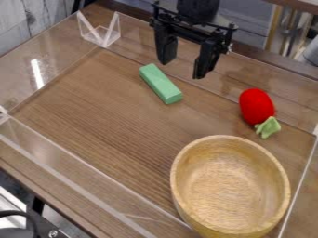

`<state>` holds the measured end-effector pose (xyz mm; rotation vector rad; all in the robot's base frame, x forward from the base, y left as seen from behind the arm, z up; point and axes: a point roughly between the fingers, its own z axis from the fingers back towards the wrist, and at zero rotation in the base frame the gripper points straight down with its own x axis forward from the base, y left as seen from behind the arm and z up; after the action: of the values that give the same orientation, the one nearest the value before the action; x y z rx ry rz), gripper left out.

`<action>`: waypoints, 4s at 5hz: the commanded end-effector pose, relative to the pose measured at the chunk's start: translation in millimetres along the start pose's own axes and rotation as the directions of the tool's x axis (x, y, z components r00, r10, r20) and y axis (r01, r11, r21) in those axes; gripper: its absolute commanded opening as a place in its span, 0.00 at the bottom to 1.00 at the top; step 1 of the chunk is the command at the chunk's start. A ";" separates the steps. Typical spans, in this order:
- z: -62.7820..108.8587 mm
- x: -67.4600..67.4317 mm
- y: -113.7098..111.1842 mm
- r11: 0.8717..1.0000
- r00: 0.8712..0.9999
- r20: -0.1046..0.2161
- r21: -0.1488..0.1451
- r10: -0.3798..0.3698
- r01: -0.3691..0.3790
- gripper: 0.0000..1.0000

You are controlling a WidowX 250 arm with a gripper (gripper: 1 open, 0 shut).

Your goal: Move the red fruit to the left

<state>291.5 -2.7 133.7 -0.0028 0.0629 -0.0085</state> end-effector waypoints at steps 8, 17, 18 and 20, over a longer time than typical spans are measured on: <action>-49.9 77.3 -92.9 0.887 0.895 0.076 -0.198 0.439 -0.418 1.00; -49.0 87.0 -79.4 0.895 0.890 0.174 -0.240 0.422 -0.377 1.00; -49.1 86.3 -80.0 0.914 0.908 0.190 -0.242 0.374 -0.326 1.00; -42.6 87.0 -82.0 0.927 0.914 0.220 -0.244 0.340 -0.286 1.00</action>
<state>368.0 -84.5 56.7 -0.1790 -0.1177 0.3314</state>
